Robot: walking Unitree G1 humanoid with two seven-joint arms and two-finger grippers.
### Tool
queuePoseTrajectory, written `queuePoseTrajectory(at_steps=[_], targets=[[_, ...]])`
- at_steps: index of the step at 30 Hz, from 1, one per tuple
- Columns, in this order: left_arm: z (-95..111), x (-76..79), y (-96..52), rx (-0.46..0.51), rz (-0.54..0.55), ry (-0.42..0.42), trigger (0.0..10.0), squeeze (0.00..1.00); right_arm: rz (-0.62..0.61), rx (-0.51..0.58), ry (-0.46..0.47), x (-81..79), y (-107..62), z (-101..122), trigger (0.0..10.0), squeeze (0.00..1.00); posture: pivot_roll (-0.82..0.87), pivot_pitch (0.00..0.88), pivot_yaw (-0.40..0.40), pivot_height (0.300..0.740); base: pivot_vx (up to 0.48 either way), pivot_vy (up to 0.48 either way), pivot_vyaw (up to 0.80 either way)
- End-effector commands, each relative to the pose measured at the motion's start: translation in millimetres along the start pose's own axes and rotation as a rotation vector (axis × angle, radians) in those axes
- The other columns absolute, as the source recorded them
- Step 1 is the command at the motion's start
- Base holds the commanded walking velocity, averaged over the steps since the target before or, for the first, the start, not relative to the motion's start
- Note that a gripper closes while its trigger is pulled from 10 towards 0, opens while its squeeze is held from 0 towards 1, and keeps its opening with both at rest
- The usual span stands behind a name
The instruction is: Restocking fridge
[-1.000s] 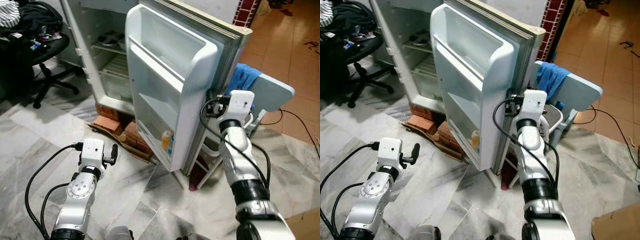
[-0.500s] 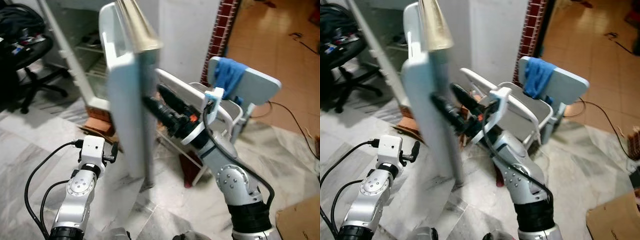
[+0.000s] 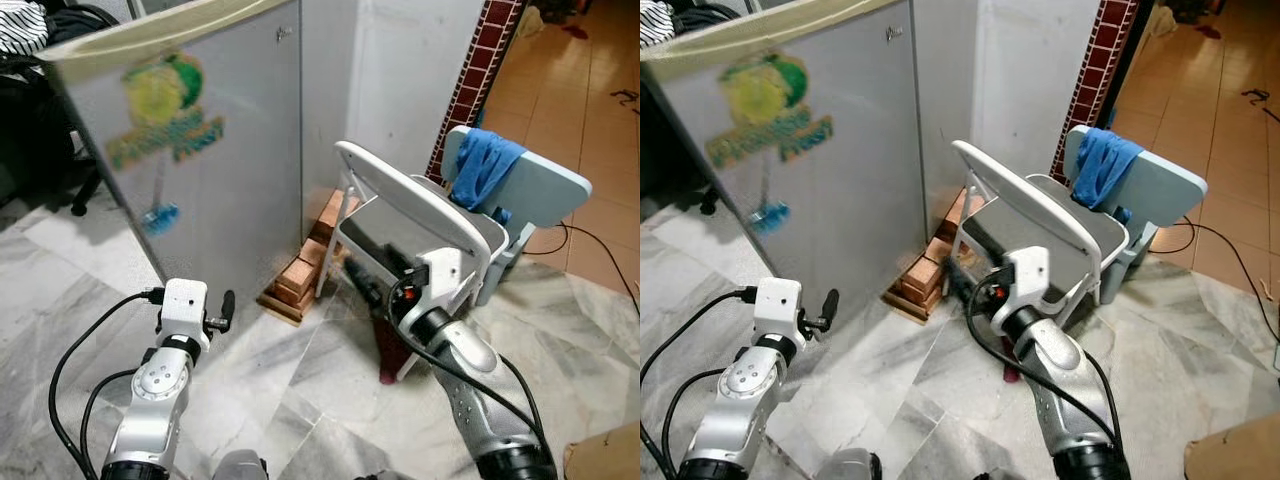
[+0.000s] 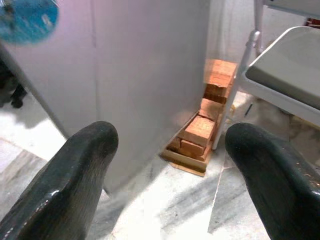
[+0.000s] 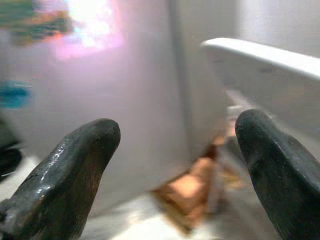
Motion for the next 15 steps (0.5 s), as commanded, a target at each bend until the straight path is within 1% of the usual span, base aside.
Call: queuePoseTrajectory(at_steps=[1,2,3,4,7,8,9,11,15], targets=[[7.4,-8.3,-2.6,0.033,0.031,0.000,10.0,0.00,-0.043,0.017,-0.033,5.4,-0.5,4.0,10.0,0.00,0.09,0.037,-0.013,0.740,0.000,0.469,0.00],[10.1,-7.7,-3.3,0.050,0.028,0.013,10.0,0.00,-0.067,0.014,-0.044,8.5,-2.6,2.8,10.0,0.00,0.08,0.036,-0.012,0.740,0.000,0.469,0.00],[18.2,-5.9,-4.4,0.096,0.020,0.064,10.0,0.00,-0.131,0.000,-0.073,18.0,-7.4,-1.2,10.0,0.00,0.08,0.036,-0.013,0.740,0.000,0.469,0.00],[21.0,-4.7,-4.8,0.111,0.014,0.082,10.0,0.00,-0.153,-0.003,-0.084,21.2,-9.0,-2.6,10.0,0.00,0.08,0.036,-0.013,0.740,0.000,0.469,0.00],[29.9,-2.6,-5.1,0.158,0.019,0.117,10.0,0.00,-0.208,-0.014,-0.091,29.7,-13.2,-6.7,10.0,0.00,0.07,0.039,-0.013,0.740,0.000,0.469,0.00],[33.7,-0.9,-3.8,0.172,0.011,0.124,10.0,0.00,-0.242,-0.020,-0.104,35.0,-14.6,-8.4,10.0,0.00,0.07,0.041,-0.012,0.740,0.000,0.469,0.00],[33.7,-0.9,-3.8,0.172,0.011,0.124,10.0,0.00,-0.242,-0.020,-0.104,35.0,-14.6,-8.4,10.0,0.00,0.07,0.041,-0.012,0.740,0.000,0.469,0.00],[38.2,-1.3,-1.9,0.185,0.012,0.133,10.0,0.00,-0.275,-0.021,-0.115,40.3,-14.4,-8.5,10.0,0.00,0.07,0.040,-0.010,0.740,0.000,0.469,0.00],[42.8,-2.3,-0.4,0.199,0.008,0.135,10.0,0.00,-0.287,-0.017,-0.119,41.1,-11.8,-7.3,10.0,0.00,0.07,0.038,-0.006,0.740,0.000,0.469,-0.59]])
Point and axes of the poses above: a point about 5 cm out from each wrist's last joint towards the gripper, its own y axis pointing out of the wrist towards the gripper, its own z axis along the axis of the wrist's last joint, x = y × z, the point moved 6 cm from there along y, pointing out of the wrist towards the gripper, and after that the axes turned 12 degrees about -y, right-handed, at the moved point
